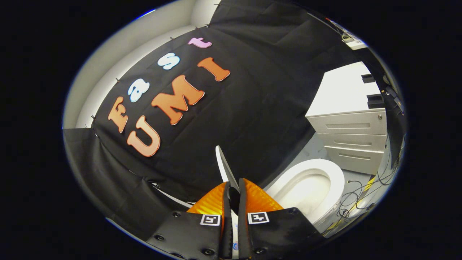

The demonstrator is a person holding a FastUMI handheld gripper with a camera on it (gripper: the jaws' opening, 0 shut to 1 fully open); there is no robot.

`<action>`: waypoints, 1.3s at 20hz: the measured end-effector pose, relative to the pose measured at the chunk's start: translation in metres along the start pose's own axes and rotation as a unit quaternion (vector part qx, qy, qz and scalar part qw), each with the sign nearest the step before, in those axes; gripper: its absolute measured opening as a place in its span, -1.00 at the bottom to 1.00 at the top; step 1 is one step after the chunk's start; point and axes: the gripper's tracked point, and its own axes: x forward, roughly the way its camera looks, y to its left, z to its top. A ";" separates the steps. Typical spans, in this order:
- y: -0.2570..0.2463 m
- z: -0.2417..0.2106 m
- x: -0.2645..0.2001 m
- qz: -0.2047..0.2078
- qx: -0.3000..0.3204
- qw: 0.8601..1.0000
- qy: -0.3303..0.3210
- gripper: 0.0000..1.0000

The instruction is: Open the toilet lid.

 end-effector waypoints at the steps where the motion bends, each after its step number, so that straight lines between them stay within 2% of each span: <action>1: 0.009 -0.003 -0.002 0.004 -0.006 1.000 0.001 -0.72; 4: 0.037 -0.018 -0.007 0.017 -0.039 0.999 0.004 -0.72; 9: 0.084 -0.048 -0.016 0.037 -0.127 0.991 0.008 -0.72; 26: 0.188 -0.145 -0.035 0.102 -0.259 0.960 0.035 -0.72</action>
